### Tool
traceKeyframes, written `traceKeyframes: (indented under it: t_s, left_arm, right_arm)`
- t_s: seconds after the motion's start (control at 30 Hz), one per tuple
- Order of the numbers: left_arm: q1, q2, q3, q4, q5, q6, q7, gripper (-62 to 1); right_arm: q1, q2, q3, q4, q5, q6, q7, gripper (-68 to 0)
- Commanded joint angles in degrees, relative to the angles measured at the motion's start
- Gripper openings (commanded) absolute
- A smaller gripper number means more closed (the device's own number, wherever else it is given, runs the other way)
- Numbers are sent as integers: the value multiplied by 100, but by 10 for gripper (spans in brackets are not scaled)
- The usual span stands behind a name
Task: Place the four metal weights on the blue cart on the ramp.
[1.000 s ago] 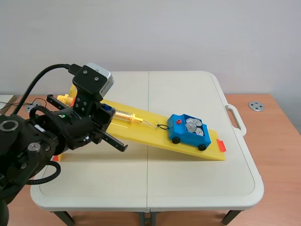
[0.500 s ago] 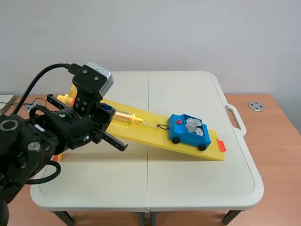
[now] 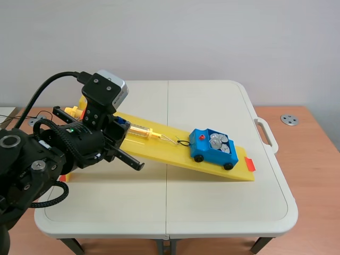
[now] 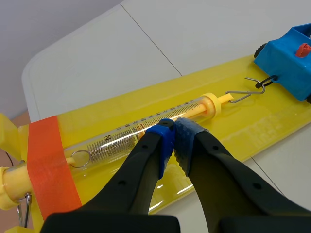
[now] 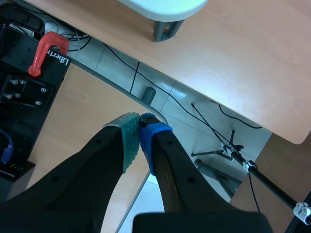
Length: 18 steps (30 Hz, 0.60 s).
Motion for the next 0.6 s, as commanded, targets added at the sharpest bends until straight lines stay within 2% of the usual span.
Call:
traceKeyframes:
  t_s: [0.0,0.2,0.3,0.43,0.5,0.57]
  left_arm:
    - [-195,46,-68,551,-109,245,-634,-580]
    - [17,-20,-68,925,-221,225,-131,-580]
    - [310,-107,-68,1377,-448,199,107,-580]
    - [841,-286,-68,2044,-691,153,400,-574]
    - [1156,-376,-68,2376,-761,131,525,-527]
    - [1499,-422,-68,2684,-761,131,590,-450]
  right_arm:
    - [52,238,216,588,378,151,833,-669]
    - [540,236,216,588,380,151,944,-669]
    - [881,238,216,588,382,151,949,-665]
    - [1292,236,208,588,472,153,966,-565]
    - [1484,236,177,588,553,153,970,-501]
    - [1665,236,105,588,577,153,968,-419]
